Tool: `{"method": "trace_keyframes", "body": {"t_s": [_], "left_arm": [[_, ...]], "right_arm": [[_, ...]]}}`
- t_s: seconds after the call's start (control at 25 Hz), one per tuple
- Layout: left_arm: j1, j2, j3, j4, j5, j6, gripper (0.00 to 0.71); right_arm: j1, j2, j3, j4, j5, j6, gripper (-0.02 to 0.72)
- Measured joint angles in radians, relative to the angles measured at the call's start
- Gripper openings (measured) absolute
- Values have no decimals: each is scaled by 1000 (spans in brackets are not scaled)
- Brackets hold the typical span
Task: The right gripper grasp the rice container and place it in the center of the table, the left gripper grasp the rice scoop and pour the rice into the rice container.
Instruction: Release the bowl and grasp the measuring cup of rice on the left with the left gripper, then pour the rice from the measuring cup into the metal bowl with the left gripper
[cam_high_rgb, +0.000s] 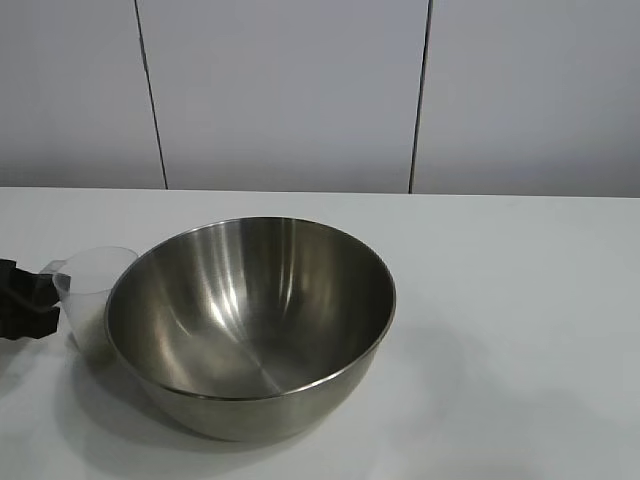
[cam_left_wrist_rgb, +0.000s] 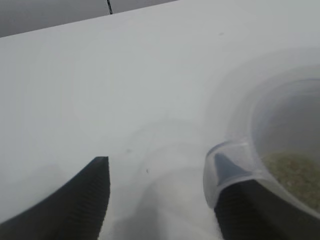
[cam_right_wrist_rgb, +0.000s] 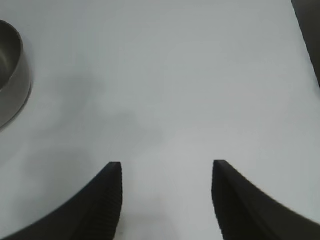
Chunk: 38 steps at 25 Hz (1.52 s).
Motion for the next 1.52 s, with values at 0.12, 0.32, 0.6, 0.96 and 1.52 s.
{"method": "trace_keyframes", "body": {"t_s": [0.12, 0.32, 0.6, 0.96, 1.52], "left_arm": [[0, 0, 0, 0, 0, 0, 25], [0, -3, 0, -34, 0, 0, 13], [0, -120, 0, -59, 36, 29, 12], [-56, -437, 1, 42, 178, 185, 12], [-614, -644, 11, -561, 357, 1232, 11]], "right_arm": [[0, 0, 0, 0, 0, 0, 370], [0, 0, 0, 0, 0, 0, 370], [0, 0, 0, 0, 0, 0, 370], [0, 0, 0, 0, 0, 0, 370], [0, 0, 0, 0, 0, 0, 370]]}}
